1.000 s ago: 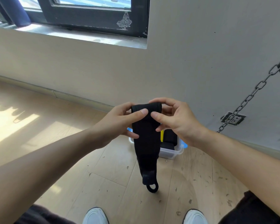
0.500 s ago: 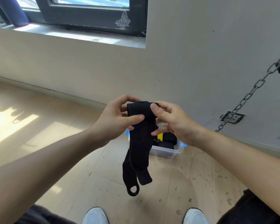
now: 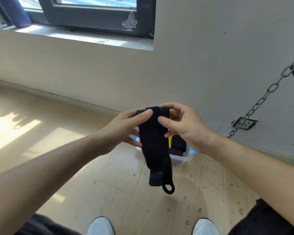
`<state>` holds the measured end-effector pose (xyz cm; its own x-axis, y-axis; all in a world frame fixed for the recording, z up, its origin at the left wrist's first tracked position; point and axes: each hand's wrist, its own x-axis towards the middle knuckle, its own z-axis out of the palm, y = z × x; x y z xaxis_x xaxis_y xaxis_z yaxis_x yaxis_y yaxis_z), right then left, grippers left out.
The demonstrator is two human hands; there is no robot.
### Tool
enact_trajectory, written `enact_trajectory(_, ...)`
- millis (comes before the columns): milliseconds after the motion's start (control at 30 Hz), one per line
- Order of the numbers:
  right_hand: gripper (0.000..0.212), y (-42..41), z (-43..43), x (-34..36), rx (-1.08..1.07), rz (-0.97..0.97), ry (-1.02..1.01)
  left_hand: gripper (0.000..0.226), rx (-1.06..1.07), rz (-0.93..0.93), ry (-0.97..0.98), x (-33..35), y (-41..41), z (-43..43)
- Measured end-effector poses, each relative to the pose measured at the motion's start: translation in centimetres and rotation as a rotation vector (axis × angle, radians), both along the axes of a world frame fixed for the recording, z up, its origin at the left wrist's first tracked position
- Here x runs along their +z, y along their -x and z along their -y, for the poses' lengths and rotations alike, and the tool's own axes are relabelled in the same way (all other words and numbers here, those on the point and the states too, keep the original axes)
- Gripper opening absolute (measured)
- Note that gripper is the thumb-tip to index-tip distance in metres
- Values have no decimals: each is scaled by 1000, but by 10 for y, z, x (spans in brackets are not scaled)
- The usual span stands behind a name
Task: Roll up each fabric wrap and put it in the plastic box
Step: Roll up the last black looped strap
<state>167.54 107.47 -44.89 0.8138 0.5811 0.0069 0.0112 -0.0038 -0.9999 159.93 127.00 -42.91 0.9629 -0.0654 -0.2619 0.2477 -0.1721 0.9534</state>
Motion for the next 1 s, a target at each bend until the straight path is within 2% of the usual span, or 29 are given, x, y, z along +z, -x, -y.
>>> enact_trajectory(200, 34, -1, 1, 2, 40, -30, -7, 28, 83, 80, -5, -5, -1, -1)
enact_trajectory(367, 41, -1, -1, 4, 80, -166, 37, 27, 77, 143, 36, -6, -4, -3)
enact_trajectory(533, 37, -1, -1, 4, 101, -154, 30, 32, 94, 181, 37, -9, -4, -2)
enact_trajectory(733, 22, -1, 0, 4, 47, -127, -28, 37, 53, 76, 29, -4, -3, -1)
enact_trajectory(867, 25, -2, 0, 3, 23, -91, -50, 39, -45, -16, 41, 0, 0, -2)
enact_trajectory(1000, 35, -1, 1, 2, 58, -61, -54, 44, -17, -9, 43, -1, -2, -3)
